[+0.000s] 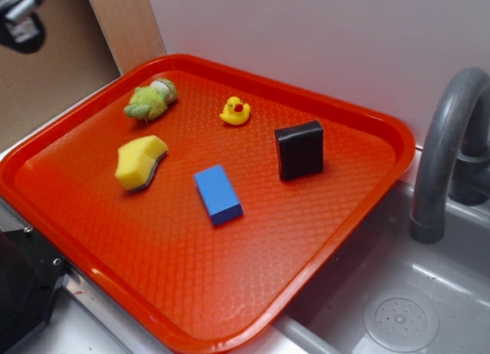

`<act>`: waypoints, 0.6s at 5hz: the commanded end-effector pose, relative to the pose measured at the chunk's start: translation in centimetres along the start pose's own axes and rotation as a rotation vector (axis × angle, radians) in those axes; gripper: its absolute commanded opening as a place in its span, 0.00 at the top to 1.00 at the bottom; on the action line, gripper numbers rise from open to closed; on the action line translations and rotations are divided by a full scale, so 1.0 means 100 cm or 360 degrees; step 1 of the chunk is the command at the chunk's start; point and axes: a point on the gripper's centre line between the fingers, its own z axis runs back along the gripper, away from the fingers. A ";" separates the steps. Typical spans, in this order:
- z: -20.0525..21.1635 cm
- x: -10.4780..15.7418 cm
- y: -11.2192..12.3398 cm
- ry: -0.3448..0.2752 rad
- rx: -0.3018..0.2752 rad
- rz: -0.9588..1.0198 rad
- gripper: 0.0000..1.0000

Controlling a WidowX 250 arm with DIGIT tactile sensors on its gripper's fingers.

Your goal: Grab the green sponge.

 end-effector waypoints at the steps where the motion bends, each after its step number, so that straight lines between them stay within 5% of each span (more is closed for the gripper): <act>1: -0.011 0.019 0.020 -0.0139 0.0056 0.0306 0.00; 3: -0.065 0.015 0.037 -0.0199 0.0125 0.0807 0.00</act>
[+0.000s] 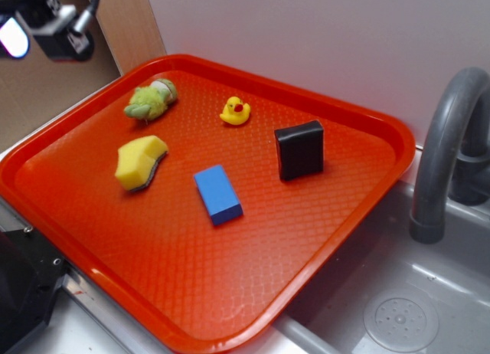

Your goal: Grab the green sponge.

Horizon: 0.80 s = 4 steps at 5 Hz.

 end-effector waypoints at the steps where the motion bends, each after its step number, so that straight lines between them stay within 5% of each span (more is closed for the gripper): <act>1: -0.043 0.002 -0.006 -0.0053 0.0065 0.0271 0.00; 2: -0.056 0.008 -0.014 -0.0076 0.0025 0.0368 0.00; 4: -0.090 0.014 -0.021 -0.0121 0.0096 0.0391 0.00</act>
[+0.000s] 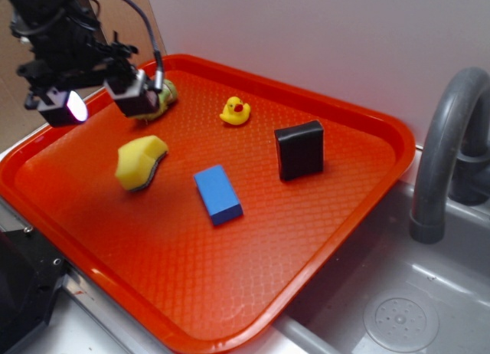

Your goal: Grab the green sponge.

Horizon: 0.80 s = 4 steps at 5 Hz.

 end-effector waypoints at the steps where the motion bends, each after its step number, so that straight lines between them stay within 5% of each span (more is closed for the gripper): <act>1: -0.029 0.003 0.006 -0.0084 0.0023 -0.0015 0.00; 4: -0.057 0.000 0.007 -0.0107 -0.0161 0.0003 0.00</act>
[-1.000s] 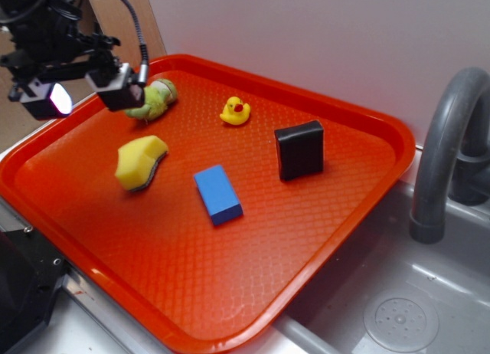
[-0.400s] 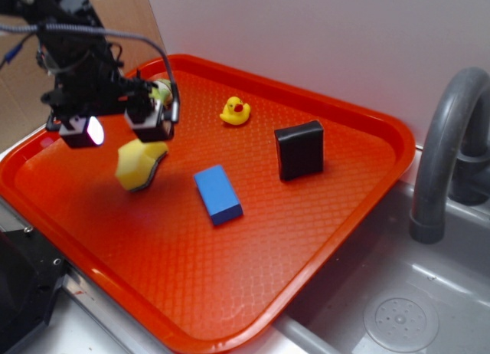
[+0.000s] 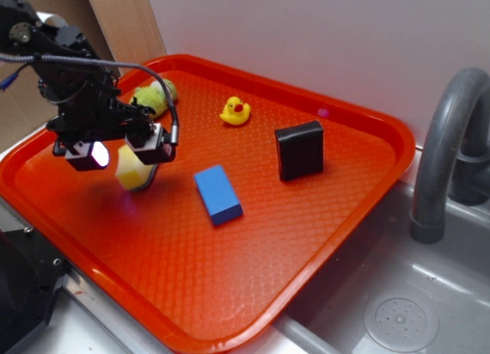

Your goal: Grab the green sponge.

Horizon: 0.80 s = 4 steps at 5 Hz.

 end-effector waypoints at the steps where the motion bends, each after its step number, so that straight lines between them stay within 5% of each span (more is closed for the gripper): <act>1: -0.023 0.010 -0.006 -0.0068 -0.0051 0.0004 1.00; 2: -0.026 0.007 -0.009 -0.0076 -0.0024 -0.0088 1.00; 4: 0.038 0.011 -0.018 0.0055 0.0126 -0.0641 1.00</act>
